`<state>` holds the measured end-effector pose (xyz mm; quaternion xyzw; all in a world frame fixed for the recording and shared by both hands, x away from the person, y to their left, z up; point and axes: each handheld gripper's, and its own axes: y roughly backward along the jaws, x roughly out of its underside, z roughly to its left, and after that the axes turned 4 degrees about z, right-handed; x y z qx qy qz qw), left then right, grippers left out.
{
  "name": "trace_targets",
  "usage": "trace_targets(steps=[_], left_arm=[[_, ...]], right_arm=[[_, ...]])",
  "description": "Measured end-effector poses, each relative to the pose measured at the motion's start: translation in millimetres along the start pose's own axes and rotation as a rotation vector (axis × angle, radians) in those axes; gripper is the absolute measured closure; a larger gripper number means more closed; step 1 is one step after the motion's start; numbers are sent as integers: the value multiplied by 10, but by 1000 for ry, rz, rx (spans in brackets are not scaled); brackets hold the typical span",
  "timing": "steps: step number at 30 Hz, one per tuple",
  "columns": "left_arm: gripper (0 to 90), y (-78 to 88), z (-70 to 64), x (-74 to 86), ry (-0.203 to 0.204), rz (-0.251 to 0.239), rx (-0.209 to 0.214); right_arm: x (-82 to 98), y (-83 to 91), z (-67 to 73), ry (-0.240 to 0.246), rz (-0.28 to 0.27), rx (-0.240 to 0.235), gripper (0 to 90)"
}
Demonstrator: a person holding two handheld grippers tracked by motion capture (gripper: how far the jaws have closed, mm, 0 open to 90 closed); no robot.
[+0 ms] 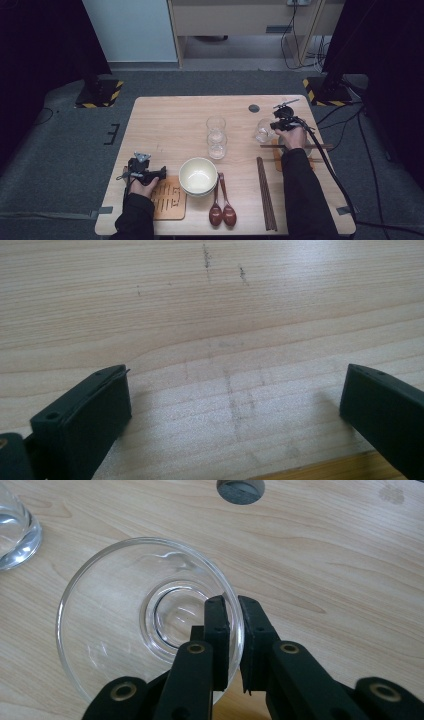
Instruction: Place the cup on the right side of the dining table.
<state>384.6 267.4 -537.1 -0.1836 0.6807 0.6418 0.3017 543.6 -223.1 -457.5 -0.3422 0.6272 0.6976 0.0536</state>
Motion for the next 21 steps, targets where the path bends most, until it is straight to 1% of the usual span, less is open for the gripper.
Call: trace_targets(steps=[3, 6, 9, 14, 21], left_arm=[[0, 0, 0, 0, 0, 0, 0], [0, 0, 0, 0, 0, 0, -1], [0, 0, 0, 0, 0, 0, 0], [0, 0, 0, 0, 0, 0, 0], [0, 0, 0, 0, 0, 0, -1]], right_arm=[[-3, -1, -5, -10, -1, 3, 841], [-5, 1, -5, -11, -13, 12, 838], [-14, 5, -9, -22, -23, 19, 836], [-29, -10, -16, -36, -26, 23, 834], [-41, -23, -13, -40, -34, 30, 829]])
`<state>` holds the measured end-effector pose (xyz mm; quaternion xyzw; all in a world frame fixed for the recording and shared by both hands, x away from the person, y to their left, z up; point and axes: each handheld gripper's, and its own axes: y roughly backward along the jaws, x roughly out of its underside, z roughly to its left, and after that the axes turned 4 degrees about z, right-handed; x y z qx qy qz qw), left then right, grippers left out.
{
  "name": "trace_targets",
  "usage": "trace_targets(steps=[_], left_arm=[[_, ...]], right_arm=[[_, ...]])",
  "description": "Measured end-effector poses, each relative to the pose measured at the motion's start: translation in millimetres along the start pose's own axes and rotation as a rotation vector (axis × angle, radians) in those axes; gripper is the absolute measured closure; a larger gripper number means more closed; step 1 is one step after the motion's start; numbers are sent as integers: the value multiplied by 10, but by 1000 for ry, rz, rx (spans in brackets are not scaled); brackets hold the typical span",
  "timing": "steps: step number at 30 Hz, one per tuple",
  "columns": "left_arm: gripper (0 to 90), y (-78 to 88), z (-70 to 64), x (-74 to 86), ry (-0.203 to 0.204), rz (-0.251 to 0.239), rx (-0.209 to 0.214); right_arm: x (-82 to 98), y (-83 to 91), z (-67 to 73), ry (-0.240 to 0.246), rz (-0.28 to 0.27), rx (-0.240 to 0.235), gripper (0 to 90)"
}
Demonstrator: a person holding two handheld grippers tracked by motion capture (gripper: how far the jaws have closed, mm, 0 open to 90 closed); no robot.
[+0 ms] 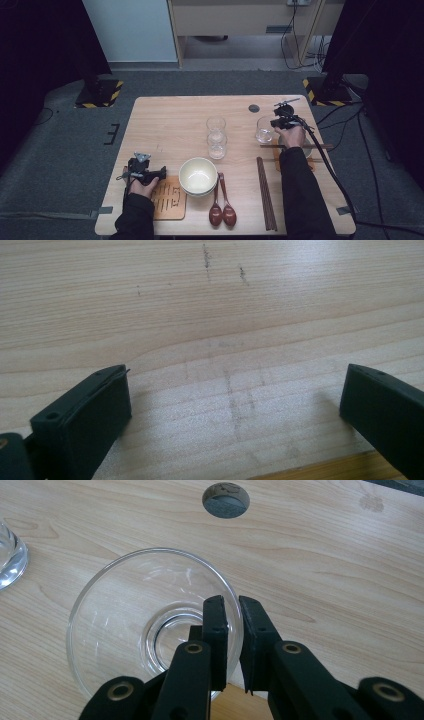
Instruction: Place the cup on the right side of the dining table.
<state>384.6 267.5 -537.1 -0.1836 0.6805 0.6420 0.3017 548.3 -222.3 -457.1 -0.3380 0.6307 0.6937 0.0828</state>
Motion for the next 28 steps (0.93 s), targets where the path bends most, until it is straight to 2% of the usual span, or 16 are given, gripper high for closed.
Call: trace_targets(steps=[4, 7, 16, 18, 22, 24, 28], left_arm=[[0, 0, 0, 0, 0, 0, 0], [0, 0, 0, 0, 0, 0, 0], [0, 0, 0, 0, 0, 0, 0], [0, -2, 1, -2, -1, 1, 1], [0, -2, 1, -2, -1, 0, 1], [0, -2, 1, -2, -1, 0, 1], [0, -1, 1, -2, -1, 0, 1]], right_arm=[[5, -7, -3, 10, 9, 12, 824], [4, 28, -20, 12, -13, 1, 808], [6, 279, 9, 20, -79, -32, 653], [35, 352, 24, 18, -91, -50, 601], [141, 498, 95, 59, -117, -68, 491], [182, 554, 115, 64, -128, -71, 426], [265, 707, 153, 76, -173, -84, 291]])
